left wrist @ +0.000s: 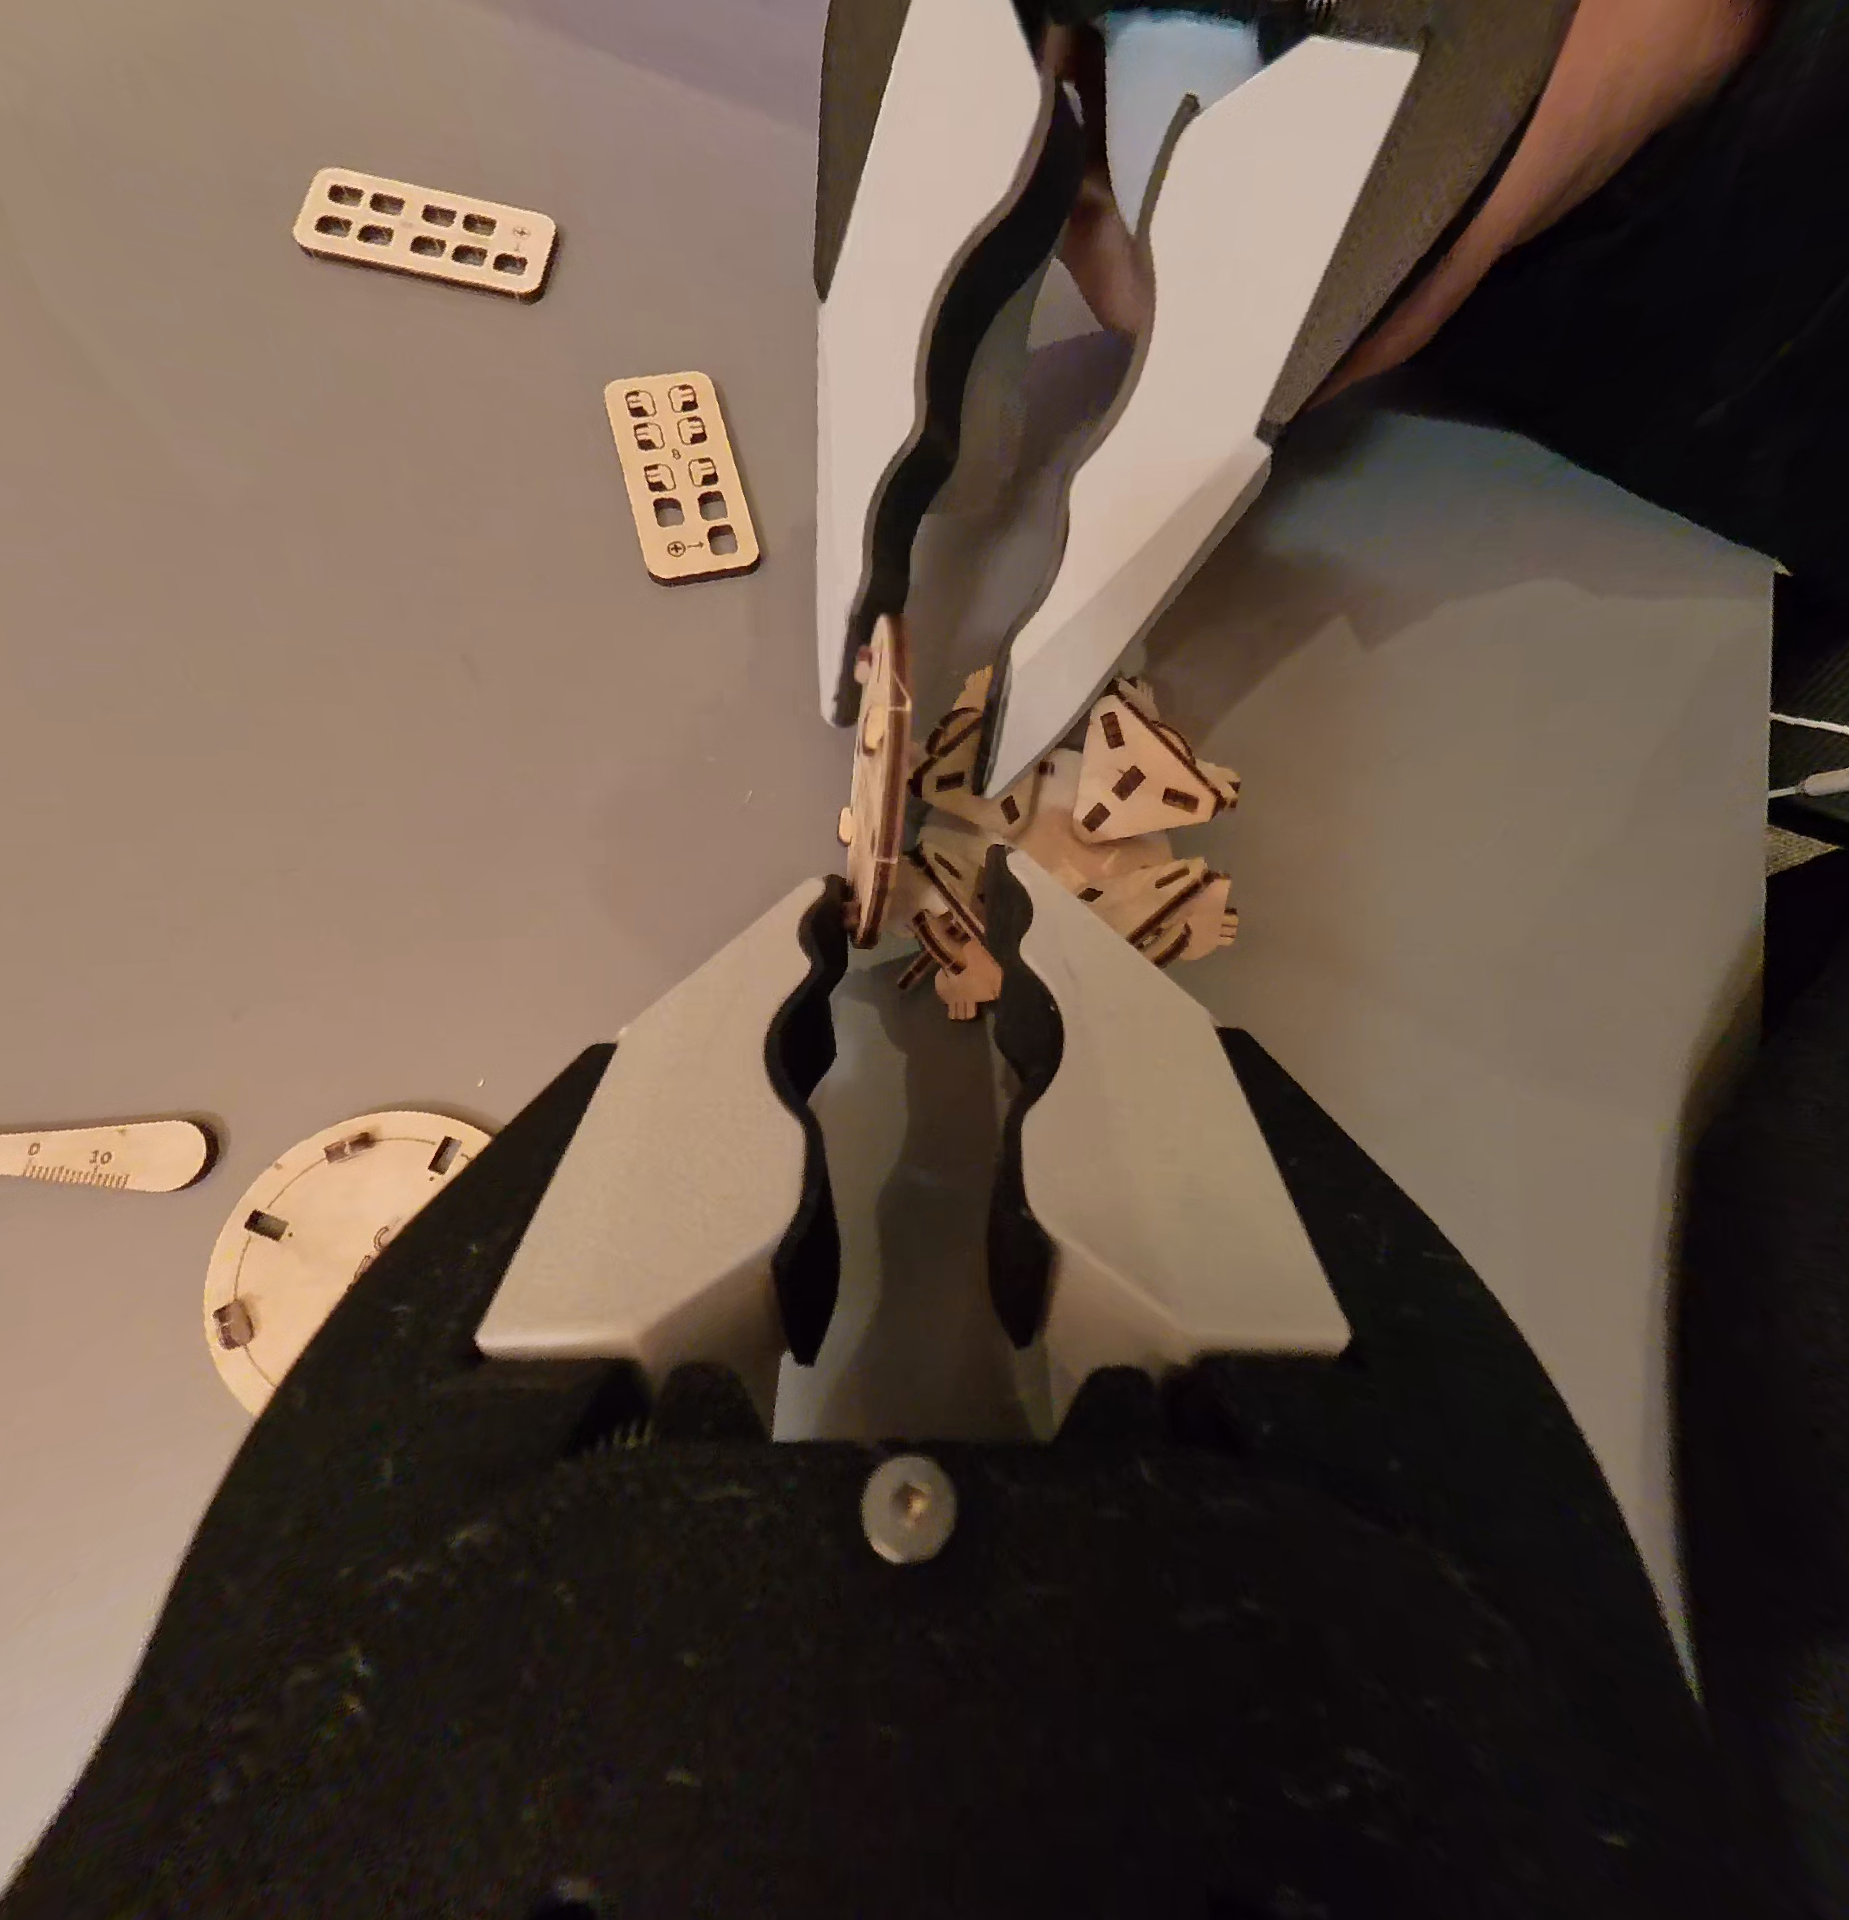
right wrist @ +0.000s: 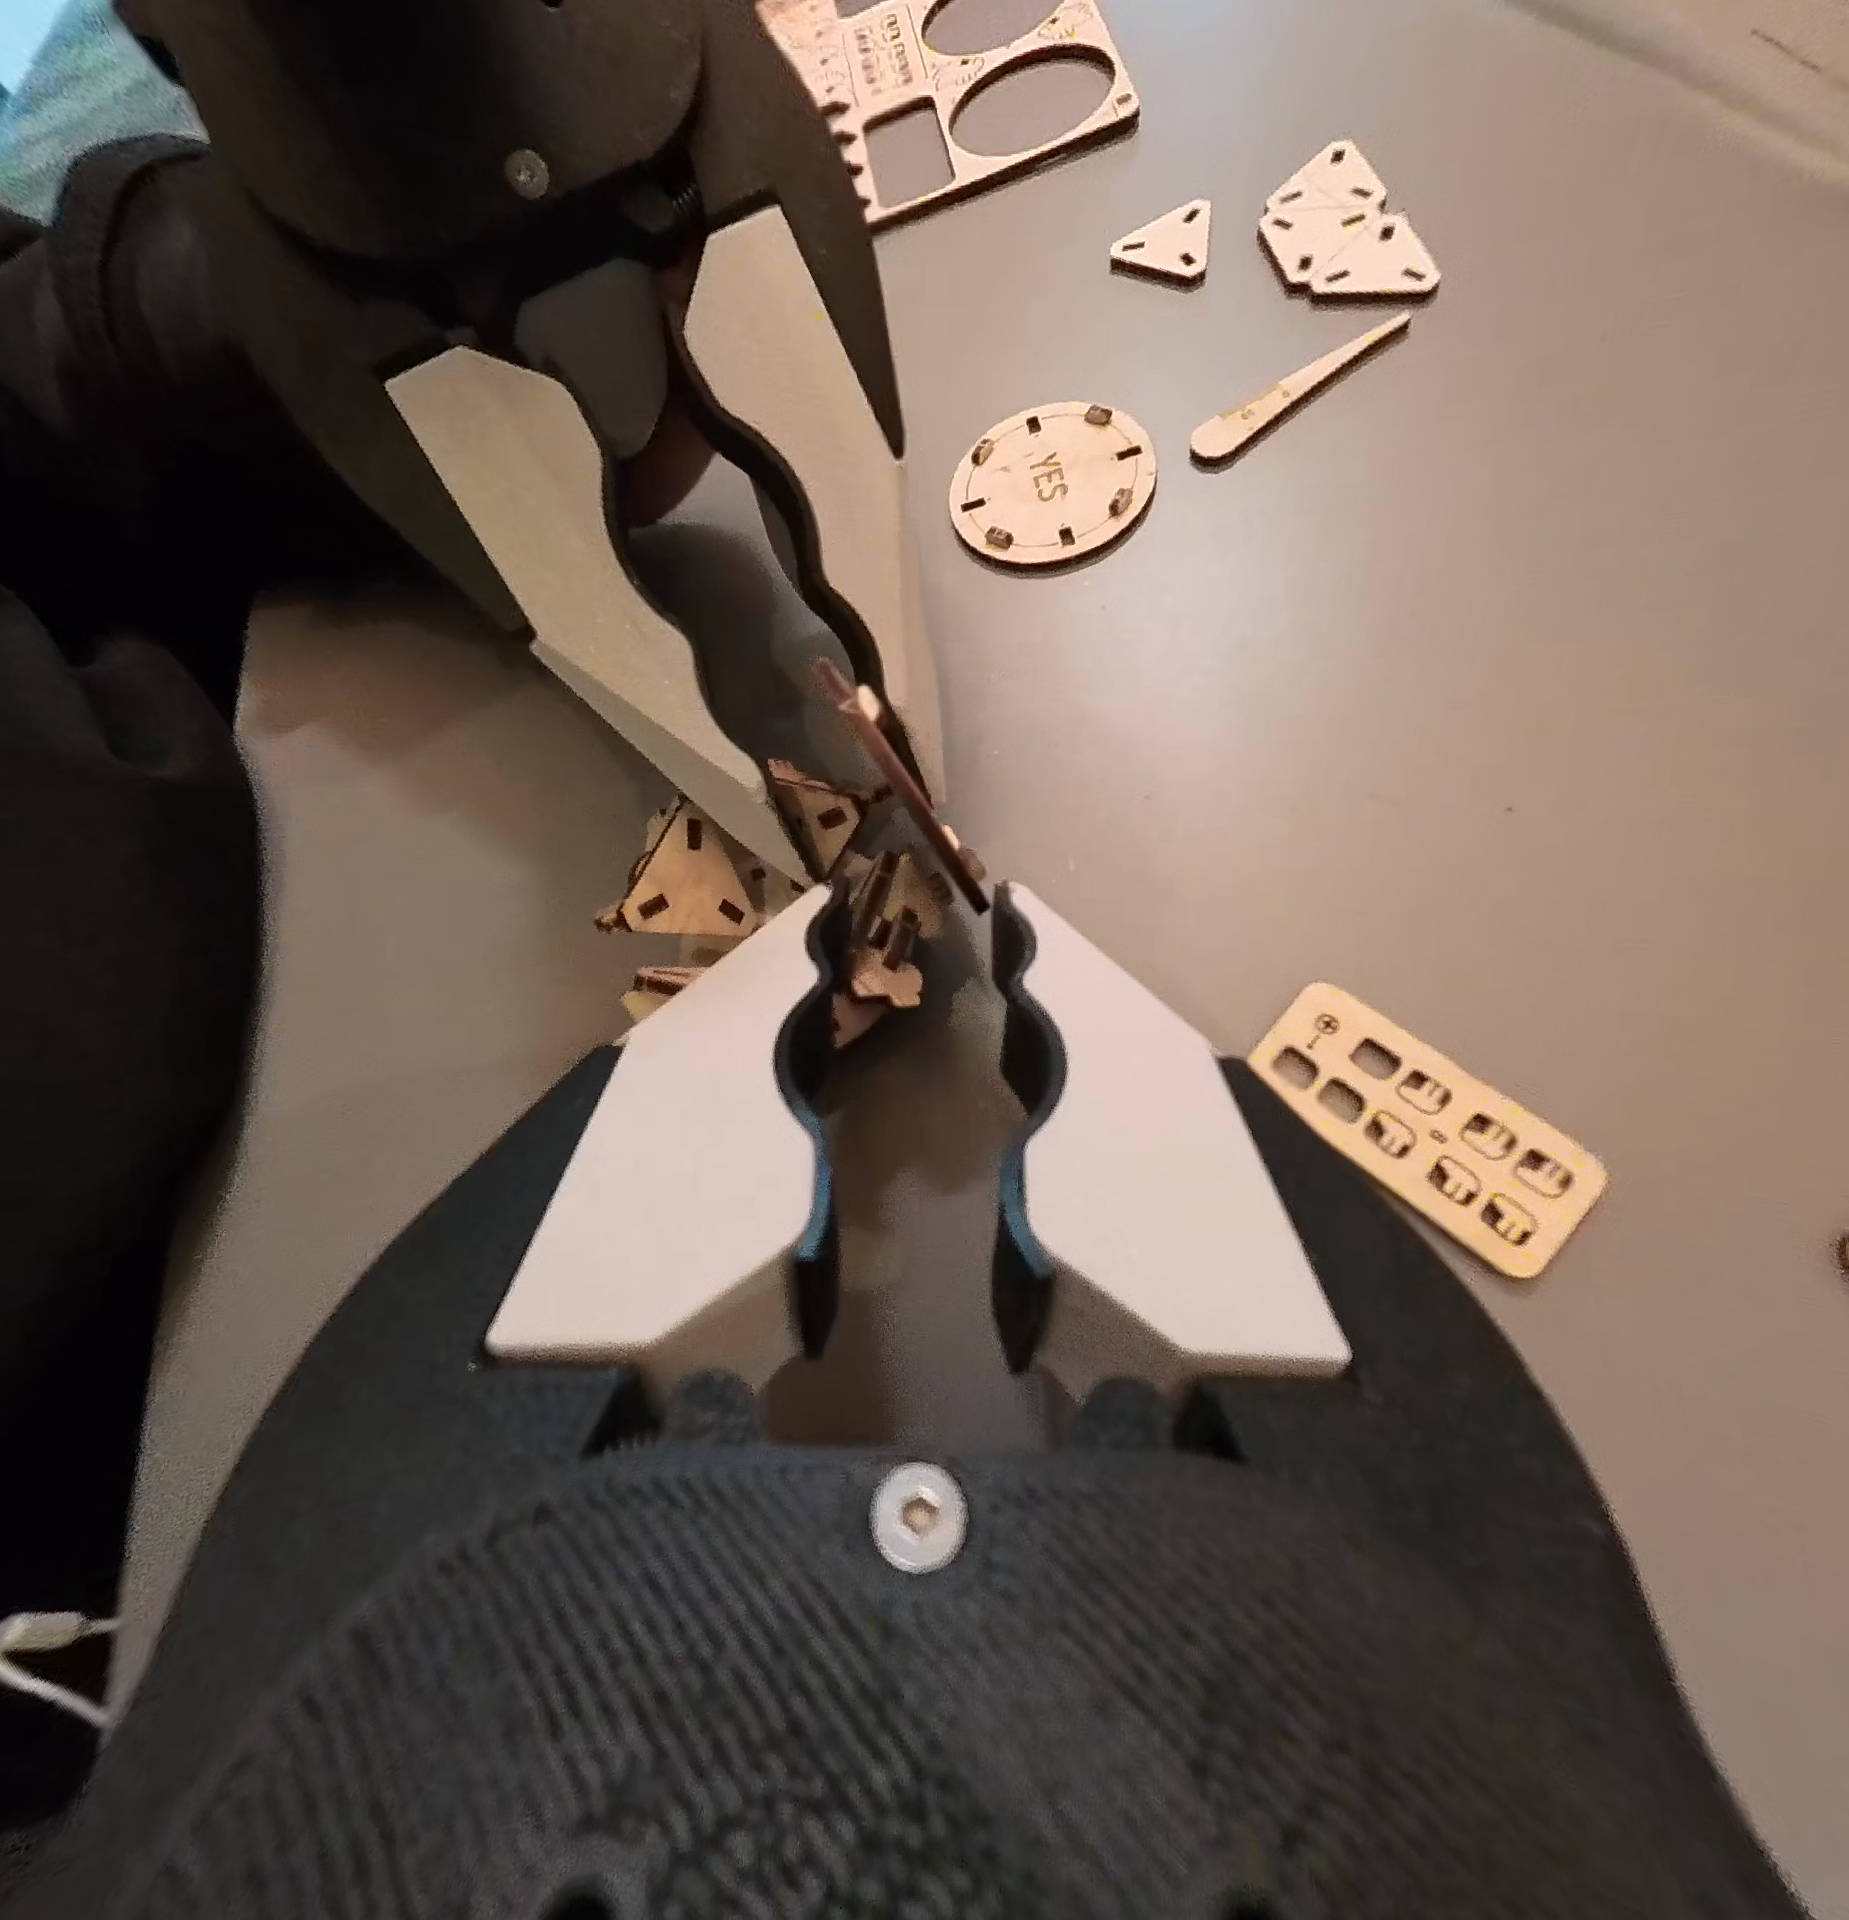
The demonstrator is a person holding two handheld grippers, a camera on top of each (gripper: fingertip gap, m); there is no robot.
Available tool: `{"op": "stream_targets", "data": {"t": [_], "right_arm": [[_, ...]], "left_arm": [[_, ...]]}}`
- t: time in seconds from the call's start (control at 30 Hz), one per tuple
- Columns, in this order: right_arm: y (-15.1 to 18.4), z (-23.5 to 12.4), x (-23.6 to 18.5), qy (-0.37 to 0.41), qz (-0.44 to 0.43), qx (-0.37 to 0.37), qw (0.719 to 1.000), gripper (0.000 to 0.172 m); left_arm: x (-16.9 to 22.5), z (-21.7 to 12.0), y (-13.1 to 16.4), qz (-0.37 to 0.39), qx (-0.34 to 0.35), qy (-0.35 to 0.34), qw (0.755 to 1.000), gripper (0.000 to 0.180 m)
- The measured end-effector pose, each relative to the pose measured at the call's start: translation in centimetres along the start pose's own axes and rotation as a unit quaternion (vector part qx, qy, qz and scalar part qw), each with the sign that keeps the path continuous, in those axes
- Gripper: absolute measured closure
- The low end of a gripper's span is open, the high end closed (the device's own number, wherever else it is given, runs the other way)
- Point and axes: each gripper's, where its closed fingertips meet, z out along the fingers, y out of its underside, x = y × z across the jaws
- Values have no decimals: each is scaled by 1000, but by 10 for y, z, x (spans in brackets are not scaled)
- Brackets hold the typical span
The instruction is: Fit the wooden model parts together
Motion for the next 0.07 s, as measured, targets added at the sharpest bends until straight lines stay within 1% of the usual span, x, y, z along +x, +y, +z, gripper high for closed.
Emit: {"op": "stream_targets", "data": {"t": [0.07], "right_arm": [[-1,0,1,17,-29,-1,999,142]], "left_arm": [[0,0,0,-2,-1,2,1000,157]]}}
